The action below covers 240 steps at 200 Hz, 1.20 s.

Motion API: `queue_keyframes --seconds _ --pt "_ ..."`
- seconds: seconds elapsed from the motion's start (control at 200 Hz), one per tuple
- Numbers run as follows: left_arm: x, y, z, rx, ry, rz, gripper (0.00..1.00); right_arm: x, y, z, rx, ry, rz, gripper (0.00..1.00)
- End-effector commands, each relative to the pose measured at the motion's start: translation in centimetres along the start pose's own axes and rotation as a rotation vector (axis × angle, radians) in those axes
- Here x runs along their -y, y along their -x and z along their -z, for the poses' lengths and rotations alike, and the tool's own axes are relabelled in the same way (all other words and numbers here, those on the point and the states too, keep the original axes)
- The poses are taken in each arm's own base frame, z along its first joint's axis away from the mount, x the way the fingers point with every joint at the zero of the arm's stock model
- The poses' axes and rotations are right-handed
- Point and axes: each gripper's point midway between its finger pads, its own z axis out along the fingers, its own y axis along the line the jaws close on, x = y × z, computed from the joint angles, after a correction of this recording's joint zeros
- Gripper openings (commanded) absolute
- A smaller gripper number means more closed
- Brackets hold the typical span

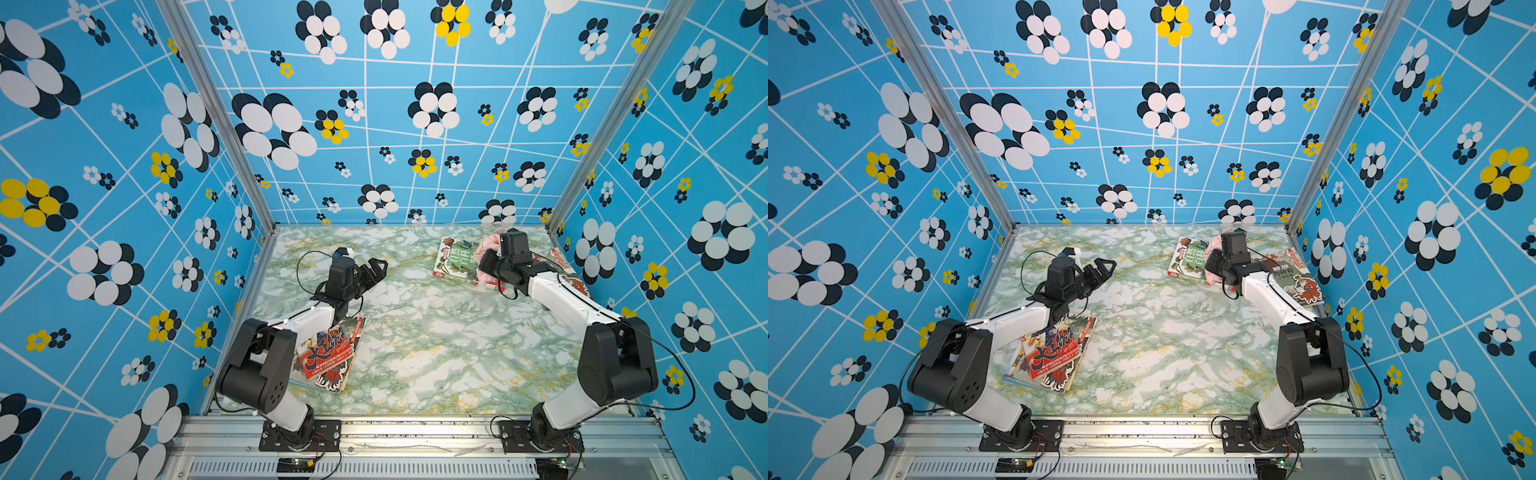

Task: Wipe the cover of the book
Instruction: Move the book to the center of the board.

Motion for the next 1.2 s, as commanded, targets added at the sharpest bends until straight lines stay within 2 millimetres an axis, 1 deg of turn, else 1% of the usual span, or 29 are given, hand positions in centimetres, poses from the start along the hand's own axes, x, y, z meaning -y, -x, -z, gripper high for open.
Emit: queue_keyframes --seconds 0.0,0.02,0.03,0.065,0.135,0.165,0.17,0.185,0.26,0.31,0.335,0.35,0.36,0.38,0.45,0.555,0.655,0.745,0.8,0.905,1.025,1.115,1.195 --pt "5.1 -0.1 -3.5 -0.013 -0.199 0.004 0.99 1.5 6.8 -1.9 0.157 -0.049 -0.039 0.0" --pt "5.2 -0.6 -4.2 -0.026 -0.208 0.011 0.99 2.0 7.3 -2.5 0.16 -0.064 -0.038 0.0" --pt "5.8 -0.6 -4.3 -0.027 -0.221 0.011 0.99 2.1 7.6 -2.8 0.165 -0.068 -0.036 0.0" --pt "5.8 -1.7 -5.6 -0.059 -0.226 0.018 0.99 2.4 8.3 -3.8 0.169 -0.081 -0.029 0.0" --pt "6.2 -3.3 -7.1 -0.105 -0.219 0.03 0.99 2.9 9.2 -5.8 0.16 -0.103 -0.022 0.0" --pt "6.4 -4.0 -7.6 -0.128 -0.218 0.031 0.99 3.3 9.3 -6.5 0.147 -0.112 -0.022 0.0" --pt "6.5 -4.0 -7.7 -0.13 -0.218 0.031 0.99 3.1 9.8 -6.5 0.155 -0.109 -0.022 0.0" --pt "6.5 -4.4 -7.9 -0.141 -0.215 0.031 0.99 2.9 10.5 -6.6 0.161 -0.104 -0.023 0.0" --pt "6.7 -6.2 -8.8 -0.2 -0.197 0.035 0.99 3.5 11.8 -7.9 0.144 -0.116 -0.021 0.0" --pt "6.7 -7.3 -9.3 -0.226 -0.19 0.037 0.99 3.6 12.3 -8.9 0.12 -0.119 -0.01 0.0" --pt "6.7 -7.7 -9.5 -0.236 -0.183 0.04 0.99 3.6 12.6 -9.3 0.109 -0.12 -0.004 0.0" --pt "6.6 -8.0 -9.6 -0.242 -0.179 0.041 0.99 3.5 13.0 -9.1 0.109 -0.117 -0.002 0.0" --pt "6.7 -8.2 -9.7 -0.247 -0.18 0.041 0.99 3.9 12.4 -10.0 0.087 -0.126 0.001 0.0" --pt "6.7 -8.6 -9.9 -0.257 -0.178 0.043 0.99 4.0 12.2 -10.6 0.067 -0.126 0.004 0.0" --pt "6.6 -10.0 -10.6 -0.286 -0.162 0.052 0.99 4.2 12.3 -11.8 0.024 -0.117 0.003 0.0" --pt "5.9 -12.1 -12.0 -0.358 -0.105 0.07 0.99 5.4 11.4 -13.6 -0.063 -0.118 -0.028 0.0" --pt "5.8 -13.2 -13.2 -0.395 -0.104 0.091 0.99 6.7 10.0 -15.4 -0.124 -0.131 -0.054 0.0" --pt "5.7 -13.7 -14.0 -0.423 -0.094 0.074 0.99 7.1 8.8 -16.7 -0.162 -0.129 -0.046 0.0" --pt "5.7 -13.8 -14.4 -0.429 -0.087 0.064 0.99 7.3 8.6 -17.1 -0.175 -0.136 -0.03 0.0" --pt "5.9 -14.0 -15.0 -0.442 -0.093 0.059 0.99 8.3 8.2 -17.7 -0.196 -0.156 -0.021 0.0" --pt "5.7 -14.7 -15.7 -0.462 -0.083 0.053 0.99 10.2 7.6 -18.6 -0.213 -0.183 -0.039 0.0" --pt "5.4 -15.3 -16.1 -0.49 -0.074 0.055 0.99 11.4 6.4 -19.1 -0.257 -0.191 -0.056 0.0" --pt "4.8 -15.7 -16.2 -0.502 -0.06 0.058 0.99 11.9 5.3 -19.5 -0.31 -0.169 -0.078 0.0"
